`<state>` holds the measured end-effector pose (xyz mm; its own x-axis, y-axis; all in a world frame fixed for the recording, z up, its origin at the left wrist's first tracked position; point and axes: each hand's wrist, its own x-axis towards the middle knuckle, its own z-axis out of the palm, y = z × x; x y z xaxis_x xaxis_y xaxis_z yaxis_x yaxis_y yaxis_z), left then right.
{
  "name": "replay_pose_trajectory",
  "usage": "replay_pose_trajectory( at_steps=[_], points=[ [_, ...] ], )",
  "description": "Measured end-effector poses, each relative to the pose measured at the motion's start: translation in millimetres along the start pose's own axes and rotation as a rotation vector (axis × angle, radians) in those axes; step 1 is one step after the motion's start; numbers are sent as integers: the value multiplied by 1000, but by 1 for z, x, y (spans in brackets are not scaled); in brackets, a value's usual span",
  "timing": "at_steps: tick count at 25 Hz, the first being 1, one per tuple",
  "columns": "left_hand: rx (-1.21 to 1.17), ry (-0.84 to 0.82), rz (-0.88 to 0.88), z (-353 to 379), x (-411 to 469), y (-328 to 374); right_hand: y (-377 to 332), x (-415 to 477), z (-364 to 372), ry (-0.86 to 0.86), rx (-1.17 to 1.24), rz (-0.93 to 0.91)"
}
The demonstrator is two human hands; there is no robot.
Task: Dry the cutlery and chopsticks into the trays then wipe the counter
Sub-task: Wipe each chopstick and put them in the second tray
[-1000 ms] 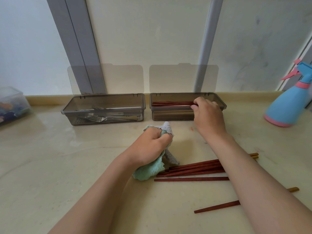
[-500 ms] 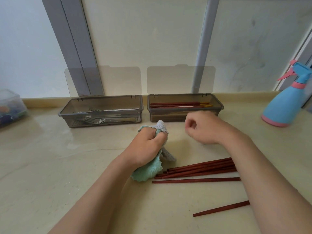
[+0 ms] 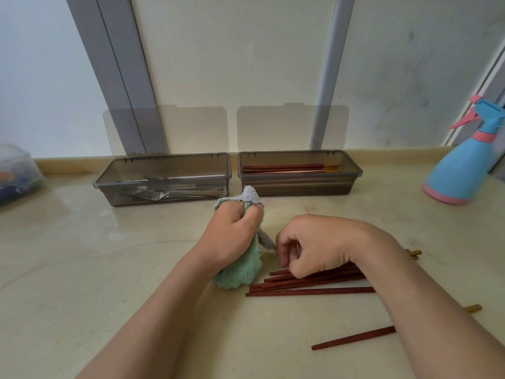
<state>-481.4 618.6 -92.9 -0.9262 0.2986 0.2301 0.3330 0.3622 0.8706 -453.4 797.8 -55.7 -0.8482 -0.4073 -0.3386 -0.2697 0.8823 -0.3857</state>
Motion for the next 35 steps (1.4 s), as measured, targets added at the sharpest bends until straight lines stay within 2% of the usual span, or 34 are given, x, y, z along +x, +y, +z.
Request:
replay_pose_trajectory(
  at_steps=[6, 10, 12, 14, 17, 19, 21, 24, 27, 30, 35],
  points=[
    [-7, 64, 29, -1, 0, -1, -2, -2, 0, 135, -34, 10],
    [-100, 194, 8, -3, 2, -1, 13, -7, -4, 401, 141, 24],
    [-127, 174, -29, -3, 2, -2, 14, -4, 0, 539, 218, -34],
    [-133, 115, -34, 0, 0, -1, 8, 1, 7, 599, 256, -127],
    [-140, 39, 12, 4, -3, -1, 1, 8, 16, 644, 294, -233],
    [-95, 66, 32, 5, -2, -1, 0, 11, 18, 672, 322, -238],
    [-44, 188, 32, 4, 0, -1, 3, 12, 16, 682, 291, -191],
    [-111, 409, -37, -2, 3, 0, 9, 6, 7, 623, 156, -81],
    [-180, 519, -99, -2, 4, 3, 10, 4, 8, 548, 144, -75],
    [-227, 519, -85, 7, 3, 4, -3, 14, 19, 544, 196, -158],
    [-156, 436, -11, 20, 1, 4, -11, 21, 24, 580, 278, -228]
  ],
)
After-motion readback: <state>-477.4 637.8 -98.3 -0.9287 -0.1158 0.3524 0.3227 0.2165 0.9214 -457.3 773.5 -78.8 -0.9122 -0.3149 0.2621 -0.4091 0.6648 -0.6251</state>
